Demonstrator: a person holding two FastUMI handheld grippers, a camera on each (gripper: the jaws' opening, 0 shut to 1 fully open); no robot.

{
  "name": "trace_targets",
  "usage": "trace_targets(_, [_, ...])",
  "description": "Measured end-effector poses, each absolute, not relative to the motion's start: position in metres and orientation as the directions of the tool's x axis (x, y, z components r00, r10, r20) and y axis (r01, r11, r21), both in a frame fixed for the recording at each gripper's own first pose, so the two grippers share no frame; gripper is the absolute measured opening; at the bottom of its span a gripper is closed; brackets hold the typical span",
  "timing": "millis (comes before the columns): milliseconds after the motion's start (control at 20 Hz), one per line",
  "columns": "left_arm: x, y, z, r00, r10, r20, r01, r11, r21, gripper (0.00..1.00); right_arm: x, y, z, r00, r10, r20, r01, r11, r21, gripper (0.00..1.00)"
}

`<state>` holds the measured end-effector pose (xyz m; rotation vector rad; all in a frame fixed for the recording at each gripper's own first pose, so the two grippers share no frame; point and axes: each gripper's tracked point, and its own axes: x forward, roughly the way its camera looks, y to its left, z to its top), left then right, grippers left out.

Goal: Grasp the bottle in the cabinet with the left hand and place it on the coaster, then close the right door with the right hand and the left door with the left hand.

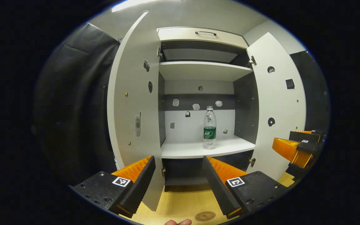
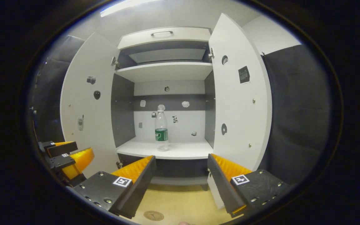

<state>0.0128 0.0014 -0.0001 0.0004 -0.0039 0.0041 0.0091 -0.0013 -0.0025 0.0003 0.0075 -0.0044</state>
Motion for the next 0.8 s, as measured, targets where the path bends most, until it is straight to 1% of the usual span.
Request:
trace_targets(150, [0.016, 0.002, 0.0, 1.0, 0.006, 0.003, -0.006, 1.0, 0.0, 0.96, 0.013, -0.002, -0.002, 1.0, -0.007, -0.008, 0.007, 1.0, -0.002, 1.0])
trace_targets(200, [0.017, 0.001, 0.0, 1.0, 0.006, 0.004, -0.006, 1.0, 0.001, 0.92, 0.013, -0.003, -0.002, 1.0, -0.006, -0.008, 0.006, 1.0, 0.001, 1.0])
trace_targets(250, [0.018, 0.001, 0.0, 1.0, 0.005, 0.004, -0.005, 1.0, 0.002, 0.96, 0.014, -0.004, -0.002, 1.0, -0.006, -0.01, 0.006, 1.0, 0.003, 1.0])
trace_targets(550, [0.032, -0.007, -0.001, 1.0, -0.013, 0.0, 0.013, 1.0, 0.003, 0.96, 0.016, -0.008, -0.003, 1.0, -0.008, -0.013, 0.008, 1.0, 0.002, 1.0])
trace_targets(600, [0.038, -0.01, 0.0, 1.0, -0.019, 0.002, 0.019, 1.0, 0.001, 0.93, 0.016, -0.009, -0.003, 1.0, -0.009, -0.014, 0.009, 1.0, -0.001, 1.0])
trace_targets(650, [0.044, -0.014, 0.001, 1.0, -0.026, 0.004, 0.026, 1.0, 0.0, 0.96, 0.017, -0.01, -0.004, 1.0, -0.011, -0.017, 0.011, 1.0, -0.003, 1.0])
trace_targets(800, [0.068, -0.027, 0.006, 0.999, -0.047, 0.012, 0.047, 0.999, -0.004, 0.96, 0.018, -0.014, -0.006, 0.999, -0.019, -0.028, 0.019, 1.0, -0.008, 1.0])
